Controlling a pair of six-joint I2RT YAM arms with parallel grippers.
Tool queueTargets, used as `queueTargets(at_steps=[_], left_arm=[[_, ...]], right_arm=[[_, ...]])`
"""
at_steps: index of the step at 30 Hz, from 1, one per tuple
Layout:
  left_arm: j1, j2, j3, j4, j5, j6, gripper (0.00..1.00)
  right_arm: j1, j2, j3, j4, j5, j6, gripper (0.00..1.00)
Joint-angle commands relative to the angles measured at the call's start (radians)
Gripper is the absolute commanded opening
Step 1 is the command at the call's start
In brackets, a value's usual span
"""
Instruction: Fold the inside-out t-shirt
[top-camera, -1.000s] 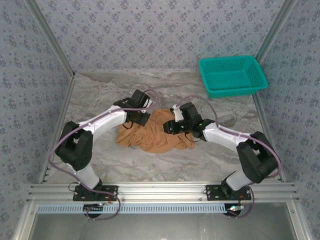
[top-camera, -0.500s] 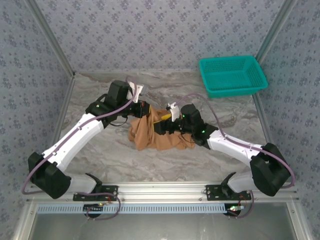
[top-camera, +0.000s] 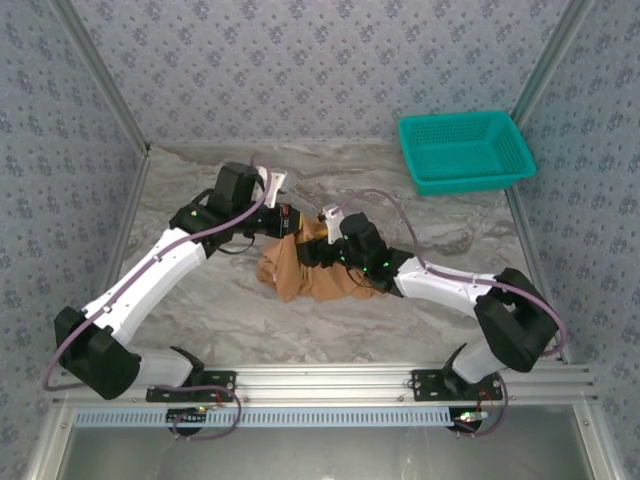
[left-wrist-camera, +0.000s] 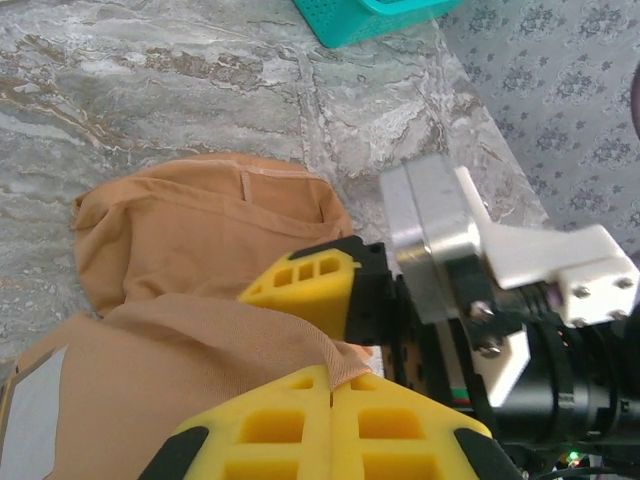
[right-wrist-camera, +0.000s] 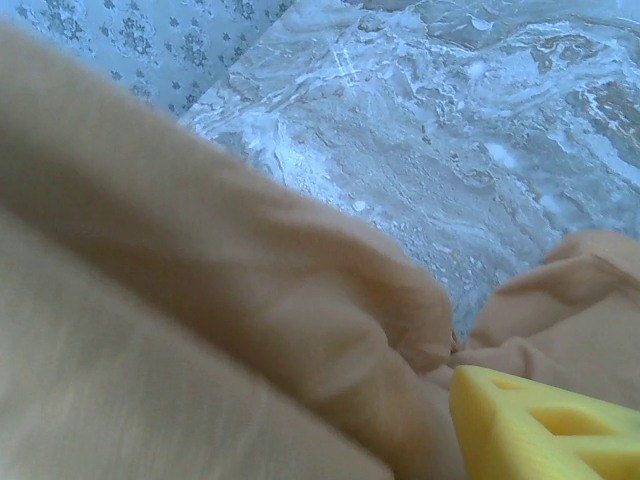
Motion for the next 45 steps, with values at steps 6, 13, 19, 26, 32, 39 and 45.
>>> queueTargets(at_steps=[6, 13, 19, 26, 32, 39, 45], left_arm=[[0.027, -0.08, -0.048, -0.031, -0.275, 0.02, 0.0], [0.043, -0.022, -0.076, 0.017, -0.494, 0.059, 0.08], [0.01, -0.099, -0.145, 0.049, -0.421, 0.014, 0.55], [-0.067, -0.317, -0.345, 0.163, -0.312, -0.12, 0.68], [-0.144, -0.231, -0.31, 0.217, -0.206, -0.076, 0.5], [-0.147, -0.081, -0.208, 0.202, -0.26, -0.016, 0.45], [-0.144, -0.013, -0.169, 0.187, -0.293, 0.03, 0.42]], right_arm=[[-0.063, -0.077, -0.007, 0.038, -0.138, 0.024, 0.1], [-0.108, -0.222, -0.073, -0.005, -0.356, 0.069, 0.0], [-0.155, -0.226, -0.116, 0.1, -0.326, 0.224, 0.0], [-0.181, -0.179, -0.13, 0.192, -0.352, 0.317, 0.0], [-0.183, -0.171, -0.124, 0.196, -0.359, 0.331, 0.0], [-0.184, -0.181, -0.13, 0.191, -0.362, 0.33, 0.0], [-0.185, -0.188, -0.136, 0.19, -0.367, 0.321, 0.0]])
